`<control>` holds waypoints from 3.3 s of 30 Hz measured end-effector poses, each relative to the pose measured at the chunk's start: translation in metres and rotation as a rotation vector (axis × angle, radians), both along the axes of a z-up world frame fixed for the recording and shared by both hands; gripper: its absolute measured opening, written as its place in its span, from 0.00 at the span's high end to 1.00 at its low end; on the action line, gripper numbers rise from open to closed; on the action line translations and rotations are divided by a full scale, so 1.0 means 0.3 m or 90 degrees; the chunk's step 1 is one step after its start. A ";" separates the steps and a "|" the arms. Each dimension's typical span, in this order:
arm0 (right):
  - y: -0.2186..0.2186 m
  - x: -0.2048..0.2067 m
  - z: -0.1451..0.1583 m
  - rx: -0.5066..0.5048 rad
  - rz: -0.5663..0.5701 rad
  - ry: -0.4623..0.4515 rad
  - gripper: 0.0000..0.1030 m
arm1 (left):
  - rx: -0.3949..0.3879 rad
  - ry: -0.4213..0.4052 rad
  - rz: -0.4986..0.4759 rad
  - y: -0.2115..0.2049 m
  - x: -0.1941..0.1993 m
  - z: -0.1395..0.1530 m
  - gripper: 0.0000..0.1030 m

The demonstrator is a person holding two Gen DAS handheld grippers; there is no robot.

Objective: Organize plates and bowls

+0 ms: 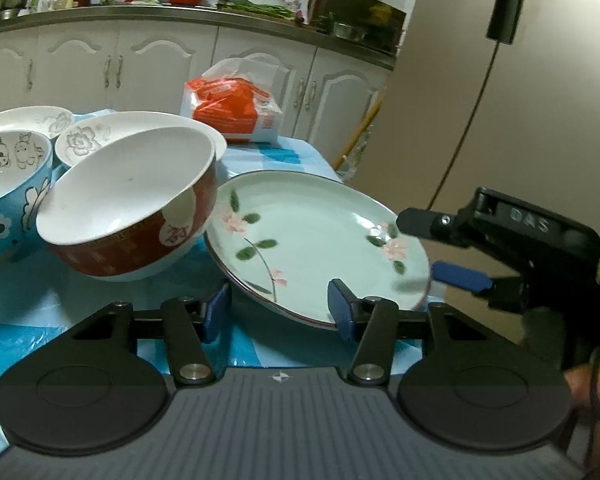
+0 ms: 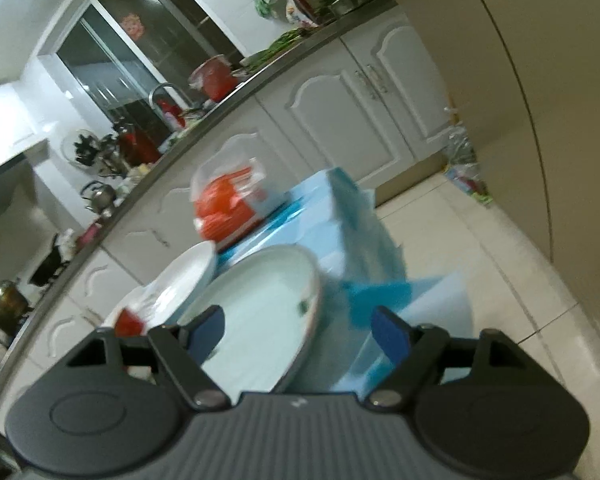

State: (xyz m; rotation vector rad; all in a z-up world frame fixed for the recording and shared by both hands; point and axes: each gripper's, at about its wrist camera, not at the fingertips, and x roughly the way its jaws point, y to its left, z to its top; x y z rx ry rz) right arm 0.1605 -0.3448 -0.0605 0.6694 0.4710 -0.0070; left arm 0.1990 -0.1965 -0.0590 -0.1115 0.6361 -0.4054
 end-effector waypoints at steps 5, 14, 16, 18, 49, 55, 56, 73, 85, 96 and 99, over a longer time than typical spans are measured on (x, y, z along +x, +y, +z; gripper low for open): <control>-0.021 0.118 -0.009 0.022 0.038 -0.002 0.45 | -0.001 0.009 0.025 -0.004 0.035 -0.010 0.51; -0.006 0.141 -0.021 0.017 0.056 -0.012 0.47 | 0.010 0.011 0.039 -0.007 0.057 -0.013 0.62; 0.005 0.114 -0.015 0.000 0.054 -0.011 0.47 | 0.014 0.010 0.034 -0.007 0.052 -0.013 0.62; 0.026 0.092 -0.003 -0.026 0.049 -0.008 0.47 | 0.017 0.009 0.030 -0.006 0.044 -0.012 0.62; 0.343 -0.309 0.033 -0.114 0.065 0.027 0.47 | -0.002 0.039 -0.007 0.306 -0.277 0.034 0.63; 0.405 -0.316 0.042 -0.126 0.083 0.037 0.45 | -0.016 0.055 -0.009 0.387 -0.291 0.006 0.67; 0.403 -0.312 0.042 -0.114 0.083 0.037 0.41 | -0.019 0.054 -0.013 0.393 -0.295 0.007 0.67; 0.471 -0.299 0.034 -0.083 0.047 0.069 0.48 | -0.059 0.037 0.013 0.484 -0.298 0.007 0.81; 0.712 -0.220 0.137 -0.087 0.135 0.026 0.54 | -0.092 -0.010 0.116 0.782 -0.345 0.121 0.81; 1.018 -0.027 0.123 -0.112 0.249 0.025 0.57 | -0.100 -0.006 0.260 1.110 -0.320 0.107 0.81; 1.083 0.007 0.093 -0.116 0.271 0.037 0.57 | -0.100 0.005 0.284 1.164 -0.315 0.088 0.81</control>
